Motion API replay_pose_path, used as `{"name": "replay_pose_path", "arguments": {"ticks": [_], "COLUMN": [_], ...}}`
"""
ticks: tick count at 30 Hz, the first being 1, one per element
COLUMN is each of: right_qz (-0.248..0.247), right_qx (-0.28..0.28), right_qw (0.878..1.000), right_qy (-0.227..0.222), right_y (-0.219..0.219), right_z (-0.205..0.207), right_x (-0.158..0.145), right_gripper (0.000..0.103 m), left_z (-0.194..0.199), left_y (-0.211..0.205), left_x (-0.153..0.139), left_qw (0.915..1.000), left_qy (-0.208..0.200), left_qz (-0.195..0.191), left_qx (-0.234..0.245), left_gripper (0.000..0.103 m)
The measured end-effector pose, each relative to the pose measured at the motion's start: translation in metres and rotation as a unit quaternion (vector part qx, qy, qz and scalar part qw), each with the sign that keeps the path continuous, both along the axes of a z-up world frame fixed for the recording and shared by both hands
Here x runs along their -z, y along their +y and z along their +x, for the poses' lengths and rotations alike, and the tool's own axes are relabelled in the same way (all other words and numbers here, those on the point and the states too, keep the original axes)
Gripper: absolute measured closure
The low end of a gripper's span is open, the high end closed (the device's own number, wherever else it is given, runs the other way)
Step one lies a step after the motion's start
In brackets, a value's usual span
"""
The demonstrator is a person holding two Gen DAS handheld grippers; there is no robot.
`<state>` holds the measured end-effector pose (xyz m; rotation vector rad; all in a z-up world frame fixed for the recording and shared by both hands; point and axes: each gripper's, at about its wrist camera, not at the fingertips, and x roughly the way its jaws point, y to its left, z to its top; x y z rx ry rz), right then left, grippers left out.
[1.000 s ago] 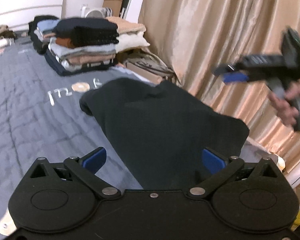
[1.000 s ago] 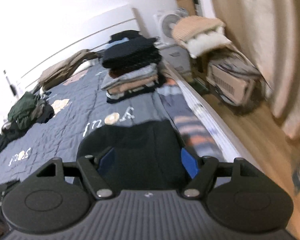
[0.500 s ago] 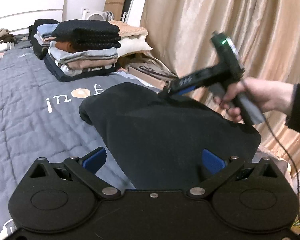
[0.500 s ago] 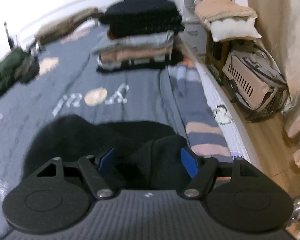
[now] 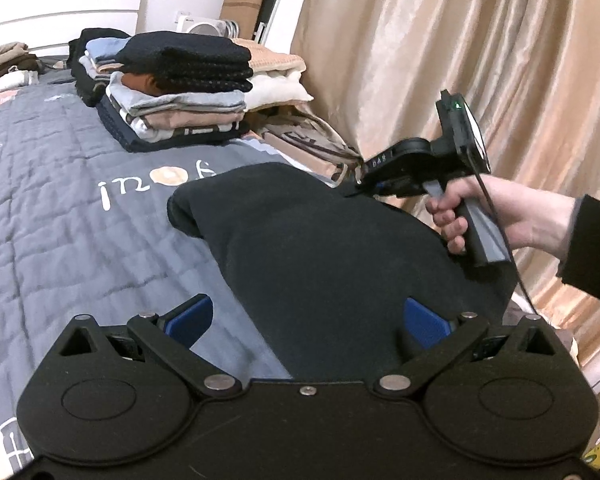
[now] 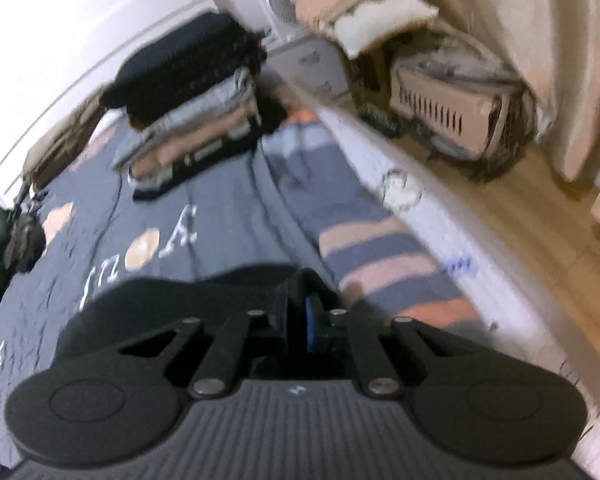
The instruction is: Fold clothes
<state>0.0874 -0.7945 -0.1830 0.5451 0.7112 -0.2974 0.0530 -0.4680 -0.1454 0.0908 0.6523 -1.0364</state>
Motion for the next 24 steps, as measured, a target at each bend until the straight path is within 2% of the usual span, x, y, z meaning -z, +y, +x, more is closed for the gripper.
{"name": "replay_pose_path", "arguments": {"ticks": [2, 7, 8, 10, 13, 18, 20, 21, 22, 24], "right_qz": [0.001, -0.034, -0.04, -0.037, -0.019, 0.038, 0.032, 0.031, 0.034, 0.028], "right_qx": [-0.009, -0.053, -0.053, -0.037, -0.001, 0.044, 0.05, 0.055, 0.056, 0.049], "right_qw": [1.0, 0.998, 0.998, 0.999, 1.0, 0.998, 0.998, 0.998, 0.998, 0.998], "right_qy": [-0.011, -0.007, -0.007, -0.007, 0.001, -0.012, -0.012, -0.011, -0.008, -0.009], "right_y": [0.001, 0.022, 0.027, 0.032, 0.035, 0.035, 0.041, 0.043, 0.045, 0.049], "right_z": [-0.009, -0.063, -0.081, -0.118, -0.165, -0.196, -0.198, -0.198, -0.198, -0.2], "right_x": [-0.013, -0.048, -0.051, -0.049, -0.033, -0.004, 0.001, 0.002, 0.002, -0.003], "right_gripper": [0.088, 0.06, 0.058, 0.052, 0.05, 0.05, 0.058, 0.068, 0.073, 0.077], "left_z": [-0.01, -0.037, -0.046, -0.053, -0.063, -0.079, -0.086, -0.089, -0.092, -0.099], "left_y": [0.004, 0.013, 0.014, 0.011, 0.007, 0.001, -0.001, -0.002, -0.004, -0.006], "left_x": [0.0, 0.0, 0.001, 0.006, 0.012, 0.022, 0.026, 0.028, 0.03, 0.035], "left_qw": [0.9999, 0.9991, 0.9983, 0.9969, 0.9935, 0.9843, 0.9794, 0.9767, 0.9739, 0.9676], "left_qy": [-0.005, -0.02, -0.034, -0.053, -0.081, -0.129, -0.147, -0.156, -0.166, -0.184], "left_qz": [-0.001, -0.004, 0.001, 0.017, 0.041, 0.081, 0.097, 0.105, 0.113, 0.129], "left_qx": [0.01, 0.036, 0.046, 0.055, 0.068, 0.09, 0.098, 0.102, 0.107, 0.115], "left_gripper": [0.0, 0.0, 0.0, 0.0, 0.0, 0.003, 0.031, 0.054, 0.063, 0.07]}}
